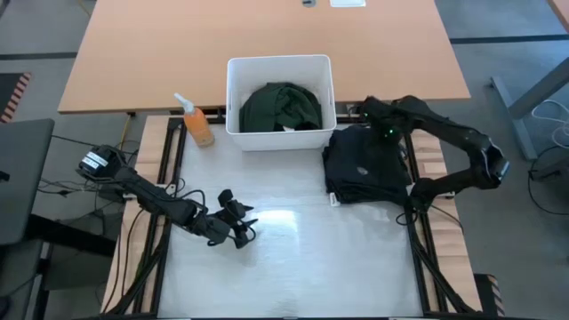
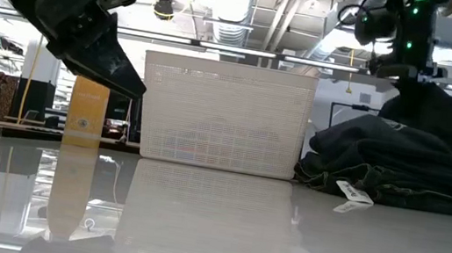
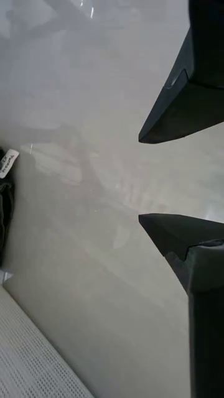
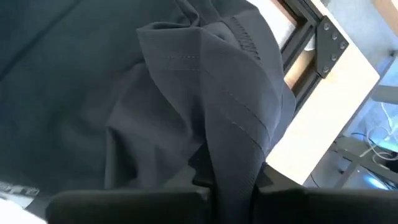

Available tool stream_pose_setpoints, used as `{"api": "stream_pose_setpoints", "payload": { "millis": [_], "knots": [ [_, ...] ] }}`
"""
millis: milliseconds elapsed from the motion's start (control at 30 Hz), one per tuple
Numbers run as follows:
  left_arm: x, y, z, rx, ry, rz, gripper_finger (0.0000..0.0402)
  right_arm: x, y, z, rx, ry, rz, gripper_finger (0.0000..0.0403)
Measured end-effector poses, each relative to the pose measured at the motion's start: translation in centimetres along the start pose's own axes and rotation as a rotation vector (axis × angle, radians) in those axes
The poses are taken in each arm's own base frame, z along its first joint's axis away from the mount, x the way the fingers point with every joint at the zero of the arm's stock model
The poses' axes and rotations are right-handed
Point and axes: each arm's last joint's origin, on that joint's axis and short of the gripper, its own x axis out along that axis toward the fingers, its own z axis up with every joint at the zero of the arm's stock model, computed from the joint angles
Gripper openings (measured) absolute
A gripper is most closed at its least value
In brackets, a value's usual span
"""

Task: Fold laundry
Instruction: Stack the folded black shorts on top of the folded dark blue jeans

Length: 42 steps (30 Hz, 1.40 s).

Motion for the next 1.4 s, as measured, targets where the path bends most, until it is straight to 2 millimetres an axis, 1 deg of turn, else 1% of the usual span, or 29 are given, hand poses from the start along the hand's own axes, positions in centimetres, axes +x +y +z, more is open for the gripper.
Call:
{"api": "stream_pose_setpoints", "payload": {
  "millis": [133,300,467,533,667,800,867,967,1000,1067,1200,1333,1400],
  "knots": [
    [0.0,0.0,0.0,-0.001,-0.001,0.001,0.0185,-0.4,-0.3,-0.2,0.0,0.025,-0.047,0.0091],
    [0.0,0.0,0.0,-0.013,-0.001,0.002,0.0185,-2.4,-1.6,-0.5,0.035,0.005,-0.219,0.0148],
    [0.0,0.0,0.0,-0.034,0.0,0.0,0.0185,-4.3,-2.2,-0.2,0.074,-0.079,-0.221,0.0192],
    [0.0,0.0,0.0,-0.041,0.002,-0.004,0.0185,-4.6,-2.2,-0.2,0.081,-0.09,-0.215,0.0202],
    [0.0,-0.1,0.0,-0.056,0.014,-0.021,0.0185,-4.4,-2.2,-0.2,0.082,-0.067,-0.175,0.0209],
    [0.0,-0.1,0.0,-0.057,0.016,-0.025,0.0185,-4.3,-2.5,-0.1,0.091,-0.085,-0.237,0.0209],
    [0.0,-0.1,0.0,-0.057,0.017,-0.024,0.0185,-4.4,-2.2,0.1,0.115,-0.122,-0.233,0.0209],
    [0.0,-0.1,0.0,-0.057,0.017,-0.024,0.0185,-4.8,-0.7,0.2,0.104,-0.191,-0.059,0.0204],
    [0.0,-0.1,0.0,-0.058,0.017,-0.024,0.0185,-4.7,0.2,0.1,0.084,-0.236,-0.006,0.02],
    [0.0,-0.1,-0.1,-0.061,0.017,-0.025,0.0185,-4.0,2.3,-0.4,0.061,-0.334,0.048,0.0188],
    [-0.2,-0.3,-0.2,-0.063,0.015,-0.033,0.0185,-0.1,6.1,-2.5,0.136,-0.469,0.06,0.0148],
    [-0.5,-0.6,-0.4,-0.023,0.014,-0.046,0.0185,3.7,9.8,-4.7,0.23,-0.595,0.142,0.009],
    [-0.5,-0.6,-0.4,-0.018,0.013,-0.045,0.0185,5.8,11.1,-5.8,0.259,-0.614,0.177,0.0061]
  ]
}}
